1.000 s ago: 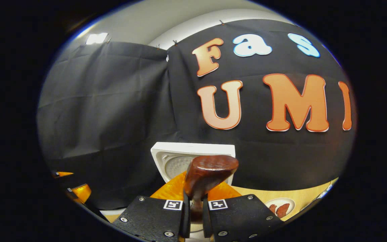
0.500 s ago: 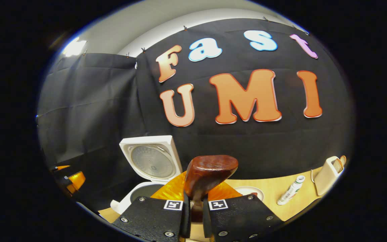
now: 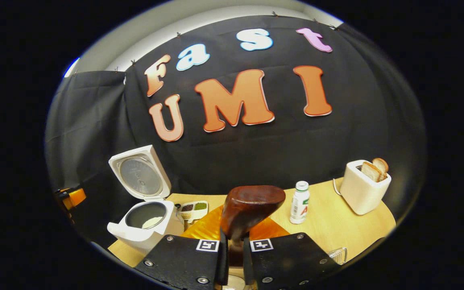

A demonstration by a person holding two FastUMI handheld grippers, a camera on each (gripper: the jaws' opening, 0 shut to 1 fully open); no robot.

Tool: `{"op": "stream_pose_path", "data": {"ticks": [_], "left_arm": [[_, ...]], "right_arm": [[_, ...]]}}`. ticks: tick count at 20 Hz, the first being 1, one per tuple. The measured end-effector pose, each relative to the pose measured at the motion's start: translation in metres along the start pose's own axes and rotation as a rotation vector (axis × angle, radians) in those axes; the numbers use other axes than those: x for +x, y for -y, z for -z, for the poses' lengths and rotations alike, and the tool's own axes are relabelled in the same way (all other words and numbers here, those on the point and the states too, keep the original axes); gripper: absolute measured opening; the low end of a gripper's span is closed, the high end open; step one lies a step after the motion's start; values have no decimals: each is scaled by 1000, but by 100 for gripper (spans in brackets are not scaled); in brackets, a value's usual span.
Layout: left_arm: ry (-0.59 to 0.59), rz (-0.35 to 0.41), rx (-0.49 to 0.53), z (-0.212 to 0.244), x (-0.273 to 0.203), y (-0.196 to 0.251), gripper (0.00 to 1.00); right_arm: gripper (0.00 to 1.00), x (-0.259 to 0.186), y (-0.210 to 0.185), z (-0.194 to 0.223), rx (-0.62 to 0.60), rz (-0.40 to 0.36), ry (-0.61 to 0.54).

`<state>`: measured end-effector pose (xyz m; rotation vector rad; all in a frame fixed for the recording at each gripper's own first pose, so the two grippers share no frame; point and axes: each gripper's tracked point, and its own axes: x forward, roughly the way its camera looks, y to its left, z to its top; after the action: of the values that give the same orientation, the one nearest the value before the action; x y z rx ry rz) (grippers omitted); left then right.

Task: Close the left gripper, press the button to open the rice cooker; take a wooden spoon from the chopstick holder with the right hand, scoop a spoonful of rice and pour it into the rice cooker, then put the wooden spoon back into the chopstick holder.

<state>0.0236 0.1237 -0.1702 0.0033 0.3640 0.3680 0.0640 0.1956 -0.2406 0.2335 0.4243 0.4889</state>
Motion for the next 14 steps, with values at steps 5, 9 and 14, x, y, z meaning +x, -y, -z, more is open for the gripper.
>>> {"op": "stream_pose_path", "data": {"ticks": [5,9,14], "left_arm": [[-12,42,6,-1,-6,35,99],[-15,49,13,-3,-10,54,99],[-71,54,-29,10,-17,69,99]], "right_arm": [[15,-26,82,14,50,125,-12],[15,-36,138,18,96,211,-2],[15,-50,178,32,113,263,-15]]}}
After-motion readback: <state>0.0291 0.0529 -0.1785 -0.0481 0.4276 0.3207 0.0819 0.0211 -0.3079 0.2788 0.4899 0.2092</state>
